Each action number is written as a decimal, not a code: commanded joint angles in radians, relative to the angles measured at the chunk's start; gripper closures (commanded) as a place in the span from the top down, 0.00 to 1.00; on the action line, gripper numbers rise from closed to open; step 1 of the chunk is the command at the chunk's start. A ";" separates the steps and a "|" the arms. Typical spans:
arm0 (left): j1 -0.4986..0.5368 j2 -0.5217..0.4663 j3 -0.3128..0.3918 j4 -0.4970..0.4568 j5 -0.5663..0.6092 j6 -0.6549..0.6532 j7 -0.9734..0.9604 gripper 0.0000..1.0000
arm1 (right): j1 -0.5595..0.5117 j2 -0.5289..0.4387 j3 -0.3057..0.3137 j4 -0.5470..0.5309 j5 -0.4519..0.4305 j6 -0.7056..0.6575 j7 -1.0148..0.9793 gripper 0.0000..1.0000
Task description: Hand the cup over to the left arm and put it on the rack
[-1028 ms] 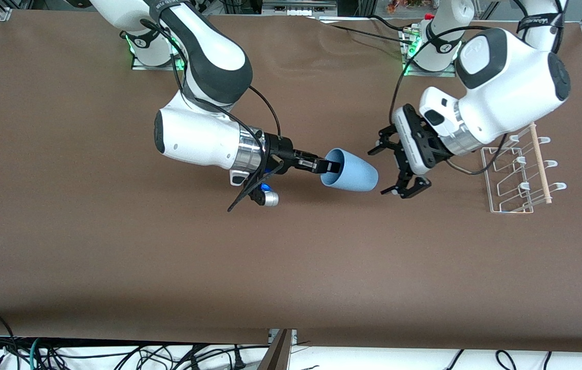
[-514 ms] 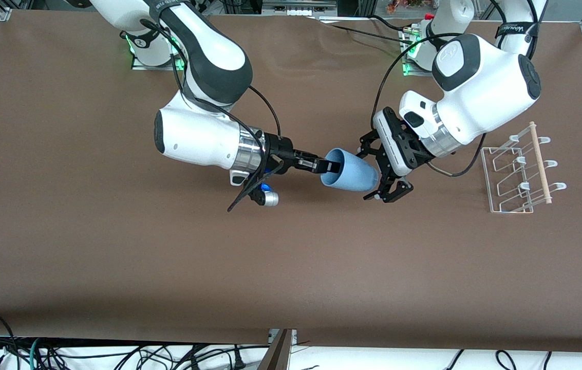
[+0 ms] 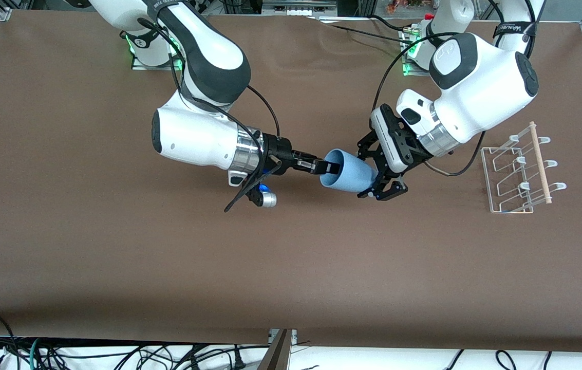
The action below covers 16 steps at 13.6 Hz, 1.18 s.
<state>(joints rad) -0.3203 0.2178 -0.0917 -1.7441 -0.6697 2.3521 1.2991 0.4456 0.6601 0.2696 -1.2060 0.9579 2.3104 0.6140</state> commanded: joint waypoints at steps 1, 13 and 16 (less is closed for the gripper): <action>-0.006 0.006 0.009 0.028 -0.036 -0.007 0.017 0.05 | 0.001 0.012 -0.001 0.029 0.016 0.001 -0.013 1.00; 0.113 -0.026 0.023 0.034 0.241 -0.367 -0.069 0.05 | -0.243 -0.068 -0.020 0.029 -0.197 -0.385 -0.014 1.00; 0.138 -0.037 0.023 0.035 0.459 -0.485 -0.161 0.03 | -0.301 -0.085 -0.024 0.028 -0.367 -0.507 -0.107 1.00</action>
<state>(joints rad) -0.1906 0.2004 -0.0646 -1.7193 -0.3228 1.9395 1.2108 0.1755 0.5992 0.2456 -1.1679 0.6681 1.8775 0.5725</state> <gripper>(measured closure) 0.291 0.000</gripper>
